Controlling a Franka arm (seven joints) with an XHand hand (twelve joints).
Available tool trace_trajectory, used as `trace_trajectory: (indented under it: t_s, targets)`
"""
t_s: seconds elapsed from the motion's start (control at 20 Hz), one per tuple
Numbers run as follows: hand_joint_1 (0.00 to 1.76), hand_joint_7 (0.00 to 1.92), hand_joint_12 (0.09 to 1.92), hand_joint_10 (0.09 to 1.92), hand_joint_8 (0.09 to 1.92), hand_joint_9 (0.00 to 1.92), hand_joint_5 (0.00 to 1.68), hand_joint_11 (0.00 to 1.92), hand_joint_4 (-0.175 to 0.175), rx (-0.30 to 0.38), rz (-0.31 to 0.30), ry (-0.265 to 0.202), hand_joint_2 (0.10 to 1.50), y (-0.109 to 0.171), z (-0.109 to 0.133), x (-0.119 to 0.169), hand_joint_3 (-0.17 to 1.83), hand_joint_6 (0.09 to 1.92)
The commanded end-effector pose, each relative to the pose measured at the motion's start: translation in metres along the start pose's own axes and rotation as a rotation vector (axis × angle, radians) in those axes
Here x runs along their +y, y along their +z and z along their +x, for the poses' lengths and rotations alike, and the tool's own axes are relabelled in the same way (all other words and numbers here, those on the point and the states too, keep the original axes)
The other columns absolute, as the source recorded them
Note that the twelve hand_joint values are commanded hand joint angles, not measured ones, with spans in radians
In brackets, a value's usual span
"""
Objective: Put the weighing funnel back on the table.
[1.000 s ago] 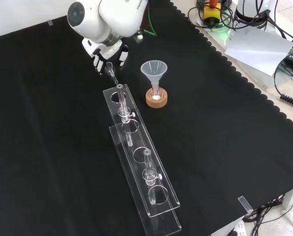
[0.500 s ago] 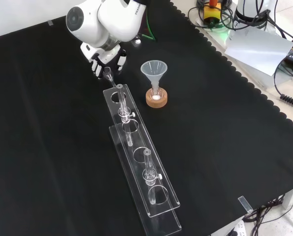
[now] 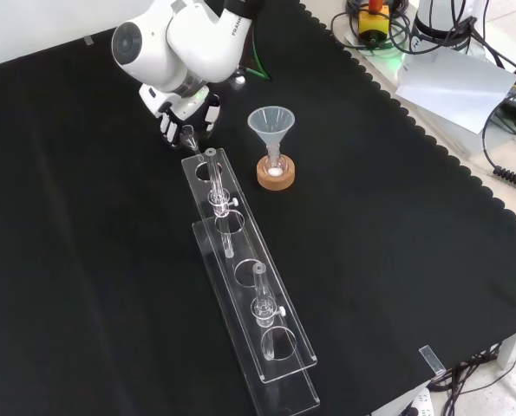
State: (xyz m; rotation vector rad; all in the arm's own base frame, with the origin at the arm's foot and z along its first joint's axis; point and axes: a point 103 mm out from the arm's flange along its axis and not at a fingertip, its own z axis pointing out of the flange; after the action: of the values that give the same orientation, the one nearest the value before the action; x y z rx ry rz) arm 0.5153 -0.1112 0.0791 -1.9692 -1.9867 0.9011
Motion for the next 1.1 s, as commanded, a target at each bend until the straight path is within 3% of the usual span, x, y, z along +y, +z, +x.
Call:
trace_trajectory:
  t_s: [0.05, 0.6, 0.7, 0.8, 0.95, 1.1]
  targets:
    - [1.04, 0.55, 1.21, 0.43, 0.6, 0.91, 1.05, 0.59, 0.175, 0.012, 0.001, -0.007, 1.16, 0.004, 0.002, 0.0, -0.17, 0.96]
    - [1.03, 0.5, 1.24, 0.47, 0.64, 0.86, 1.01, 0.56, 0.175, 0.007, -0.026, -0.022, 1.17, 0.002, 0.004, -0.005, -0.16, 0.99]
    - [0.94, 0.41, 1.27, 0.53, 0.68, 0.73, 0.88, 0.48, 0.06, -0.004, -0.023, -0.019, 1.14, 0.001, 0.002, -0.007, -0.17, 0.95]
    - [0.89, 0.31, 1.31, 0.6, 0.7, 0.59, 0.71, 0.38, -0.007, -0.016, -0.037, -0.008, 1.13, -0.001, 0.001, -0.011, -0.17, 0.9]
    - [0.87, 0.14, 1.35, 0.67, 0.7, 0.39, 0.42, 0.24, -0.052, -0.016, -0.059, 0.006, 1.11, -0.001, -0.001, -0.018, -0.17, 0.67]
    - [0.86, 0.03, 1.39, 0.73, 0.67, 0.24, 0.31, 0.12, -0.07, -0.031, -0.074, 0.014, 1.09, -0.002, -0.002, -0.024, -0.17, 0.36]
